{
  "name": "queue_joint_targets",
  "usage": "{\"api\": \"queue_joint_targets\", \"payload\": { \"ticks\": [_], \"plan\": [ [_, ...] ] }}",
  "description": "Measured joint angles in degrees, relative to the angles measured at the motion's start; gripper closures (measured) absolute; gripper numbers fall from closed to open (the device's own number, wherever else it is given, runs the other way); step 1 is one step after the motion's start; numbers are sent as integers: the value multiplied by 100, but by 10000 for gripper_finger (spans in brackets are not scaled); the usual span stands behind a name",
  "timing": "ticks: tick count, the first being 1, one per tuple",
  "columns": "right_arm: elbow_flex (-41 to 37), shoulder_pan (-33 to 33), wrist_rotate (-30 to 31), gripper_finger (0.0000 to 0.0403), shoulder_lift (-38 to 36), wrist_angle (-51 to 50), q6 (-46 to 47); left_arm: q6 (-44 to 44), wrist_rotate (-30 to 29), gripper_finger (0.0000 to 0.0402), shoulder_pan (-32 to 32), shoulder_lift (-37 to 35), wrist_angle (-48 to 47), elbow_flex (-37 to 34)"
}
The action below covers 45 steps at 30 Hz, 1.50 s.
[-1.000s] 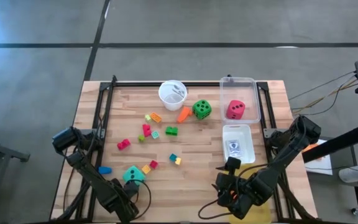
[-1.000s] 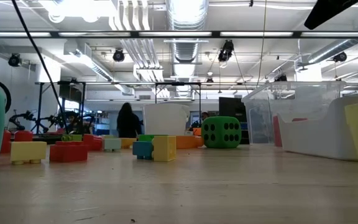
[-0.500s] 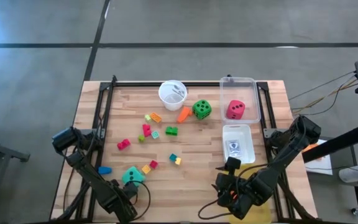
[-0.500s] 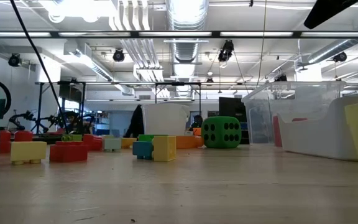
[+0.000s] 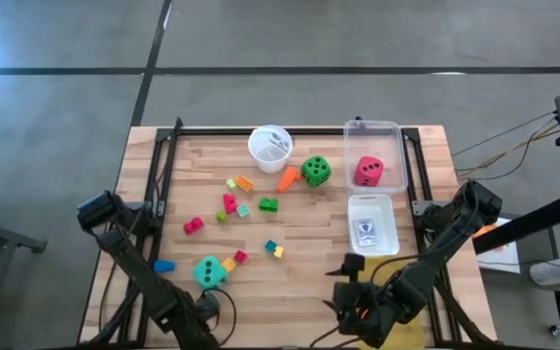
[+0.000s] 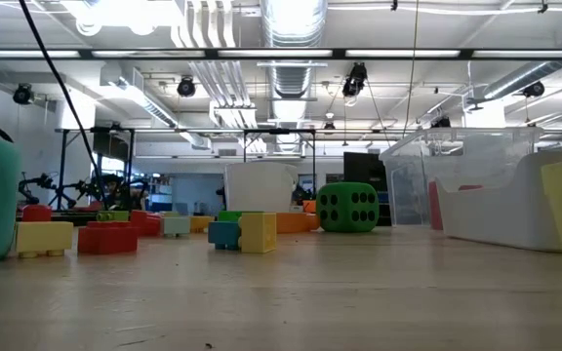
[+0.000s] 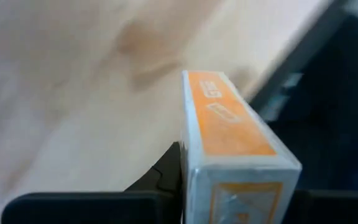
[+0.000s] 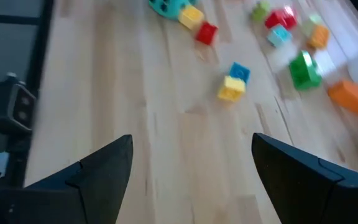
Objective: Pick & Place Toys
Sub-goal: Put the yellow deck of cards into the white bin
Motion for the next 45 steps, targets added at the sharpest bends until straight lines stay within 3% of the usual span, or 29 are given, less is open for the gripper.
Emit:
{"api": "queue_joint_targets", "payload": {
  "ticks": [6, 12, 22, 27, 37, 45],
  "plan": [
    [-10, -1, -11, 81, 0, 737, -595, 150, -704, 337, 0, -382, 318, 63],
    [-32, -132, -24, 81, 2, 2216, -524, 700, -2068, 337, 72, -563, 565, 182],
    [-477, -495, -494, 81, 271, 4418, -1057, 4226, -3718, 337, 368, -559, 2647, 182],
    [-505, -625, -424, 81, 425, 5518, -1632, 5140, -4357, 337, 486, -557, 3030, 183],
    [-220, -754, -127, 81, 720, 6058, -2395, 6228, -4419, 337, 755, -553, 3974, 183],
    [-151, -787, 61, 81, 739, 6360, -2839, 6508, -4363, 337, 798, -553, 4266, 183]
  ]
}}
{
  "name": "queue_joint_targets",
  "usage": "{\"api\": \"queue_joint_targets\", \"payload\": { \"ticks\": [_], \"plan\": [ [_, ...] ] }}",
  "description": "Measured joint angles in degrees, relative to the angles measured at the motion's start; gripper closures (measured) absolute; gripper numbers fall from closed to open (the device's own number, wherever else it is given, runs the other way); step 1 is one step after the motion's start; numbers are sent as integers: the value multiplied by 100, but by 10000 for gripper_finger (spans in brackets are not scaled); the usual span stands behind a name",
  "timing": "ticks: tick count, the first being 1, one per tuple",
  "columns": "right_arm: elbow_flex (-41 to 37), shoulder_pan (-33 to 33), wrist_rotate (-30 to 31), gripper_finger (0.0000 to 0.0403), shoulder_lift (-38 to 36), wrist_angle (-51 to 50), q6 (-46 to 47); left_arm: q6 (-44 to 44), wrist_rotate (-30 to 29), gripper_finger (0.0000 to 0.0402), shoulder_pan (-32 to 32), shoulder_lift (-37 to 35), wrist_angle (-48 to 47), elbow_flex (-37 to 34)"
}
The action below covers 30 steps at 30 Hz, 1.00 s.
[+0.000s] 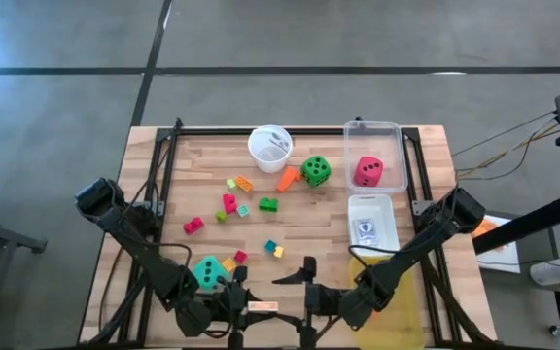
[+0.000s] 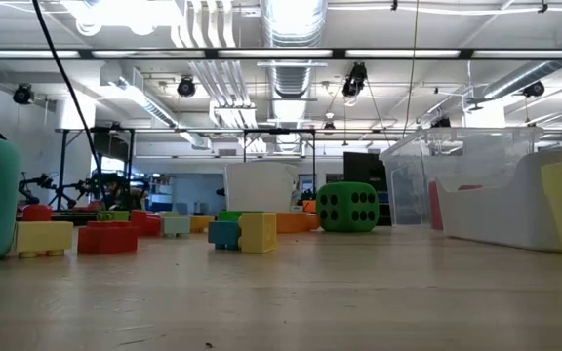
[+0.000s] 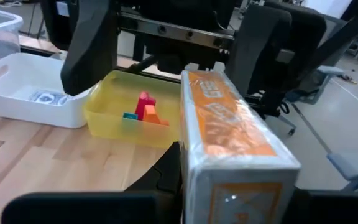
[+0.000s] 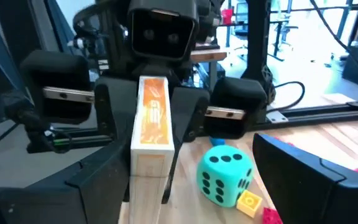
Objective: Pick & Place Toys
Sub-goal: Put the yellow deck of cards into the white bin
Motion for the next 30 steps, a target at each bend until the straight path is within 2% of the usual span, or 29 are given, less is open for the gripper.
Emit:
{"api": "queue_joint_targets", "payload": {
  "ticks": [3, 6, 19, 25, 28, 30],
  "plan": [
    [2, -5, -106, 85, -10, 71, -22, 48, 11, 337, 0, 0, 11, -2],
    [2, -11, -127, 106, -11, 76, -86, 91, 8, 337, 34, 0, 122, -6],
    [2, -72, -452, 254, -13, 104, -213, 262, 9, 337, 151, 35, 389, -6],
    [2, -70, -509, 341, -16, 130, -204, 370, -18, 337, 151, 37, 387, -6],
    [2, -81, -714, 342, -22, 126, -215, 361, -48, 335, 151, 37, 389, -6],
    [2, -79, -794, 342, -24, 113, -231, 310, -25, 313, 151, 37, 398, -6]
  ]
}}
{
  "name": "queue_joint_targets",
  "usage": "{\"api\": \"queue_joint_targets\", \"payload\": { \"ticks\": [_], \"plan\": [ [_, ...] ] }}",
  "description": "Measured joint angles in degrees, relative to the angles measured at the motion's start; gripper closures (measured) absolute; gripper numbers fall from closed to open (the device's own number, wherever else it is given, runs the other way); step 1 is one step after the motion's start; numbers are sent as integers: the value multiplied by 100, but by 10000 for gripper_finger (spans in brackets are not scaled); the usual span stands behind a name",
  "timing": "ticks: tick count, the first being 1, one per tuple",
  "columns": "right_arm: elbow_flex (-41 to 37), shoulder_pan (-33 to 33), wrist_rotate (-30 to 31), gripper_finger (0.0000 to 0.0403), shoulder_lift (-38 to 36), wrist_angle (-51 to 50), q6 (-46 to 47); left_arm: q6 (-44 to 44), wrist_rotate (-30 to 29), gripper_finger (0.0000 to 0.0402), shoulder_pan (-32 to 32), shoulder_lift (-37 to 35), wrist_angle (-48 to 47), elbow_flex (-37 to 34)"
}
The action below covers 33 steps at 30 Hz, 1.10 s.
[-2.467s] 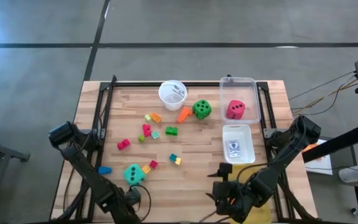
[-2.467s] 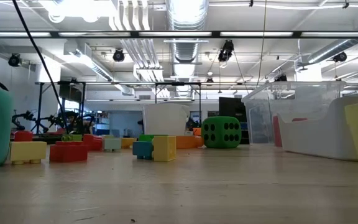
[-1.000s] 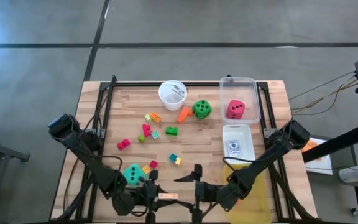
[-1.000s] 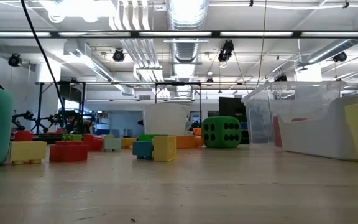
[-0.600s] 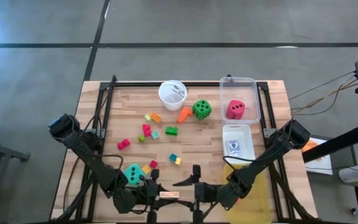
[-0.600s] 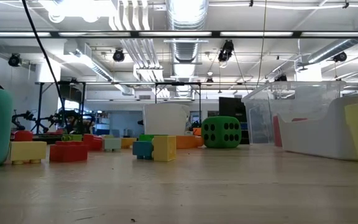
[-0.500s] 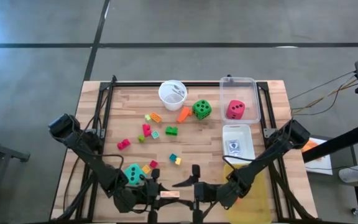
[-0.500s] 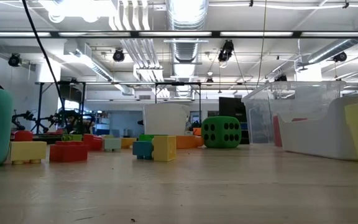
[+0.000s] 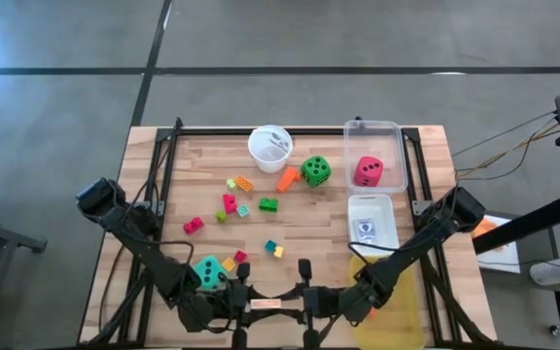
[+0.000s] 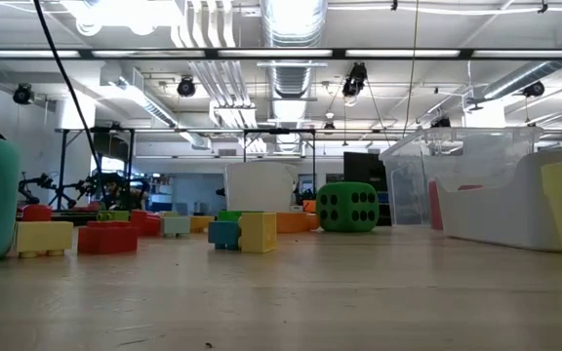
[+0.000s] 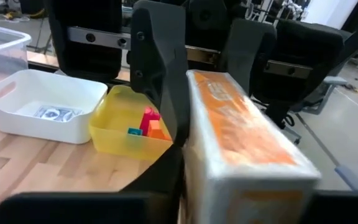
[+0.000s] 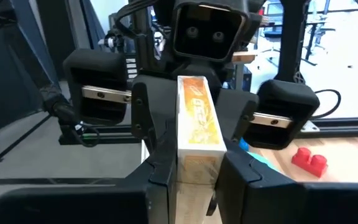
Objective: Pick & Place Toys
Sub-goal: Put the yellow deck of cards into the white bin
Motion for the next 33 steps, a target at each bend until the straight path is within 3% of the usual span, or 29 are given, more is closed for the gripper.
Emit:
{"api": "queue_joint_targets", "payload": {
  "ticks": [8, 21, 33],
  "plan": [
    [-2, 2, -51, 342, 0, -41, -86, -142, 290, 209, 0, 0, 66, 2],
    [-2, 7, -354, 342, -30, -176, 40, -470, 675, 123, -7, -33, -7, 2],
    [-2, -7, -618, 342, -74, -657, 387, -1829, 781, 88, -17, -952, -2061, 4]
  ]
}}
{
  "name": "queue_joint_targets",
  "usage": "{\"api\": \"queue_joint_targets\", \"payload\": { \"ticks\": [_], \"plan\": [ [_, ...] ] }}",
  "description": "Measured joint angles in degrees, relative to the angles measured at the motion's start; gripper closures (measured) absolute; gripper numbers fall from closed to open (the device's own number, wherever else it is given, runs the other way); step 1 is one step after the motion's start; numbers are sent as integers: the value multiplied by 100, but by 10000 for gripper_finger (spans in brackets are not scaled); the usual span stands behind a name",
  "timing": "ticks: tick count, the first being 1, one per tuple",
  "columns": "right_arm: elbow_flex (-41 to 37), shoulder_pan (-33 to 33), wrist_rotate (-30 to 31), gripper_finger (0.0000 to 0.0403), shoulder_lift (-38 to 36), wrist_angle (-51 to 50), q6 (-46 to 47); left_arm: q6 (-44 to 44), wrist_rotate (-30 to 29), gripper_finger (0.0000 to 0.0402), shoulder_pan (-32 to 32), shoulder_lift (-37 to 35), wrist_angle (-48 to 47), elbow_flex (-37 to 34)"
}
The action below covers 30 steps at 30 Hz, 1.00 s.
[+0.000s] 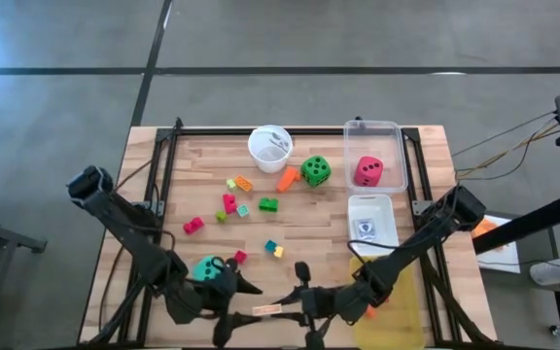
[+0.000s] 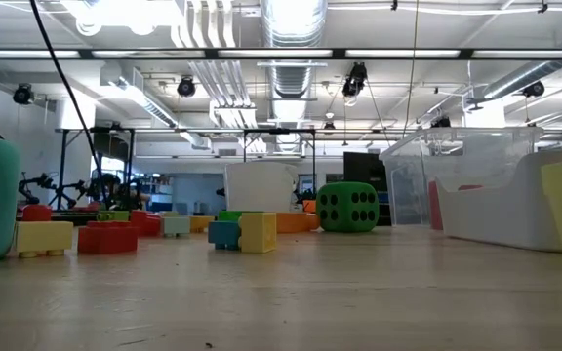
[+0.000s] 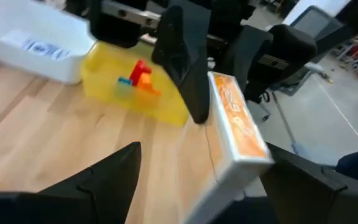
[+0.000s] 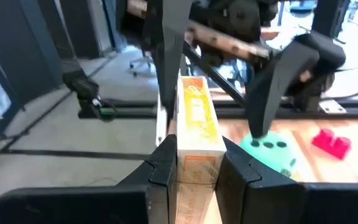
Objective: Pick & Place Toys
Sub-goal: Put the yellow deck of cards into the white bin
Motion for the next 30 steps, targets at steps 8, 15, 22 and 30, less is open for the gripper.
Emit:
{"api": "queue_joint_targets", "payload": {
  "ticks": [8, 15, 22, 30],
  "plan": [
    [0, -8, 208, 342, -145, -1463, 896, -778, -56, 87, -149, -552, -1501, -15],
    [0, -31, 1108, 342, -600, -3211, 1915, -800, 324, 87, -293, -888, -2290, -34],
    [0, -44, 1649, 342, -1165, -5091, 3375, -755, 630, 87, -294, -1063, -2632, -37],
    [0, -177, 1721, 342, -1695, -7337, 5474, -315, 666, 87, -289, -1452, -3053, -37]
  ]
}}
